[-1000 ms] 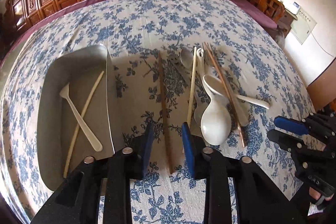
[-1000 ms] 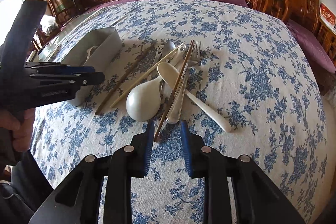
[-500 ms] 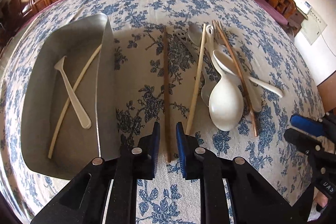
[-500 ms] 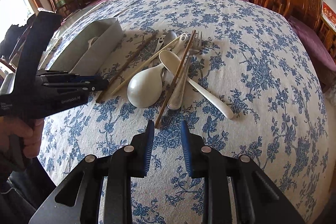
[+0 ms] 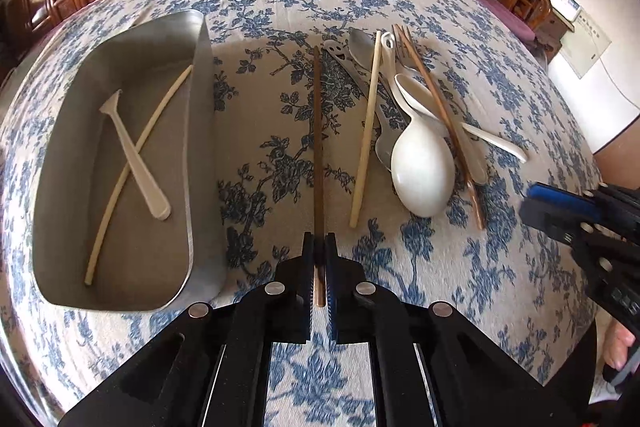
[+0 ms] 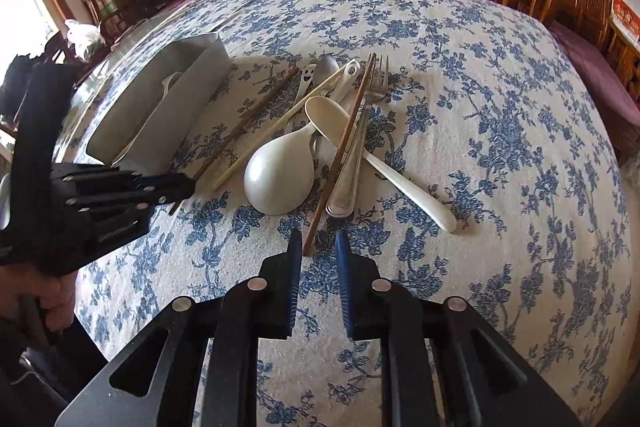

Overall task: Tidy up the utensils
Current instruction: 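Close the right gripper on a brown chopstick while the left gripper holds its chopstick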

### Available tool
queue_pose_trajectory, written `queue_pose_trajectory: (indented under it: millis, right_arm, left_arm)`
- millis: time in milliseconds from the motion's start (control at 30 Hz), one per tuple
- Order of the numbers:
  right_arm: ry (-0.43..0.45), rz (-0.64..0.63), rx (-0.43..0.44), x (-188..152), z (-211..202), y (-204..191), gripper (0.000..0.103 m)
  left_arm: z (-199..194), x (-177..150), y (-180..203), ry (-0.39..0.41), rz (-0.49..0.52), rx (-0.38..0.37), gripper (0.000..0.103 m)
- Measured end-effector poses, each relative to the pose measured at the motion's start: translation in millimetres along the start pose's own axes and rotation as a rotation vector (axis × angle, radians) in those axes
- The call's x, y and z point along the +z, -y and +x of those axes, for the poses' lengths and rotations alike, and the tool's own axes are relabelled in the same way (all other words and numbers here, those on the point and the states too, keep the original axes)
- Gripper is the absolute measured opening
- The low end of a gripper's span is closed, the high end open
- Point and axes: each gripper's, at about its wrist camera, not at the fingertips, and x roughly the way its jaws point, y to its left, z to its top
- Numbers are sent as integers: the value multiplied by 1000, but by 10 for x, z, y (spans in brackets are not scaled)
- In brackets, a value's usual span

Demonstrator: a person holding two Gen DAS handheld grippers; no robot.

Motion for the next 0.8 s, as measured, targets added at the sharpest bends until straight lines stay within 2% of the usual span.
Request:
queue_pose_trajectory:
  millis: [200, 467, 700, 800]
  right_arm:
    - [-19, 37, 12, 20, 219, -76, 17]
    - [-29, 49, -62, 42, 359, -101, 17]
    - [-38, -18, -169, 24, 429, -221, 17]
    - [-34, 2, -166, 24, 430, -194, 16]
  left_arm:
    - [-255, -130, 15, 24, 20, -28, 4]
    - [-506, -209, 28, 57, 30, -60, 4]
    - [-763, -183, -72, 95, 39, -48, 4]
    - [-859, -181, -131, 109, 32, -51, 4]
